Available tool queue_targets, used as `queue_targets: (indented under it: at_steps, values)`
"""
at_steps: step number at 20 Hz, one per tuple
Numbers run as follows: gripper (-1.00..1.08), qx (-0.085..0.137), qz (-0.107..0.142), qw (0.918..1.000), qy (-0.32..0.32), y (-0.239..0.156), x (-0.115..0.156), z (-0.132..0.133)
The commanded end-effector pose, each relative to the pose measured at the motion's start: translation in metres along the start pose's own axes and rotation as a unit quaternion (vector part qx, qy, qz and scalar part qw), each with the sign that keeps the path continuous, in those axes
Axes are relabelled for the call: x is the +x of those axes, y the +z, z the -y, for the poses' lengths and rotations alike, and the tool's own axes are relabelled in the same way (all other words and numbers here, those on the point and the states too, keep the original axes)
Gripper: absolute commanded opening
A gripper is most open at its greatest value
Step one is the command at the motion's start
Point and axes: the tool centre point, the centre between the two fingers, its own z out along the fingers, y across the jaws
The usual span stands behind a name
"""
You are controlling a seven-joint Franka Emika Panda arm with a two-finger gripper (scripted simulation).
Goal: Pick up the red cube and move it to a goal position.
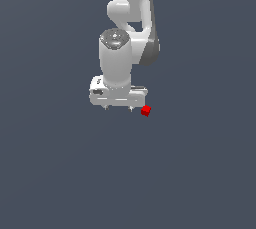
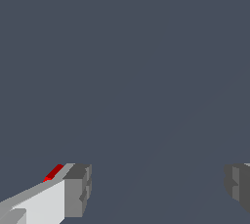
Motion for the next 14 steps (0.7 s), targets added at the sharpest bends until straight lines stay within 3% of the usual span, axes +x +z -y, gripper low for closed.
queue_targets:
  at_steps: [1, 14]
  values:
    - [1.00, 0.000, 0.000, 1.0000, 0.000, 0.000, 0.000, 0.000]
    - [1.00, 0.002, 0.002, 0.9992, 0.040, 0.028, -0.025, 0.020]
